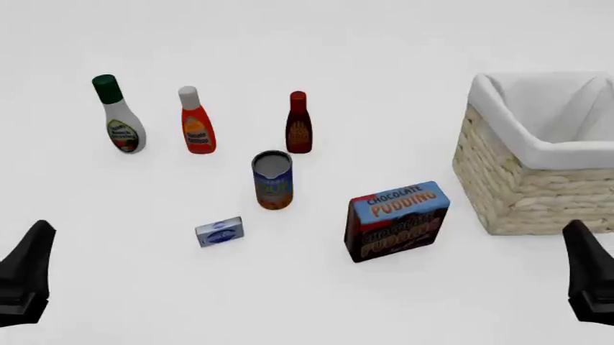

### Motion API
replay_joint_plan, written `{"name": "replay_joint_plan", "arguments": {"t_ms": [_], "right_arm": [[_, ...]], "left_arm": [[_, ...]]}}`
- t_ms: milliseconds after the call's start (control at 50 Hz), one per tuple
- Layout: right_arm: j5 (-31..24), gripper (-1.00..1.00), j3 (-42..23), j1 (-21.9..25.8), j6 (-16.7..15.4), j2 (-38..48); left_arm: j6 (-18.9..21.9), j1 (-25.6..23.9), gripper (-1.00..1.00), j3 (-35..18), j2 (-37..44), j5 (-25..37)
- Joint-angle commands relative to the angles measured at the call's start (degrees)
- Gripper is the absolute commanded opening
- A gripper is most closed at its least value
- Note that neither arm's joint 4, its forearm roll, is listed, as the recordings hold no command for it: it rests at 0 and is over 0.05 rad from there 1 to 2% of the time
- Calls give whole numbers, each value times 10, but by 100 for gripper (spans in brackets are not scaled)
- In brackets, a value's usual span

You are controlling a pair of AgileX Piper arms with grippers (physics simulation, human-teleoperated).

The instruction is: Pick the bbq sauce and place it in the basket.

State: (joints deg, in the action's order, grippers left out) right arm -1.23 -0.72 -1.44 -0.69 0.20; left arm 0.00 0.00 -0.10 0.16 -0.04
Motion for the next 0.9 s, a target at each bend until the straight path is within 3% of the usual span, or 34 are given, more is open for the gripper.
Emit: {"name": "replay_joint_plan", "arguments": {"t_ms": [20,400,640,860,900], "right_arm": [[19,100,6,16,5,9],[-3,100,-27,17,2,19],[-28,100,-118,21,-9,79],[-38,100,-208,33,-42,155],[-42,100,-227,32,-29,172]], "left_arm": [[0,0,100,-1,3,-1],[0,0,100,-1,2,-1],[0,0,100,-1,3,-1],[0,0,100,-1,3,-1],[0,0,100,-1,3,-1]]}}
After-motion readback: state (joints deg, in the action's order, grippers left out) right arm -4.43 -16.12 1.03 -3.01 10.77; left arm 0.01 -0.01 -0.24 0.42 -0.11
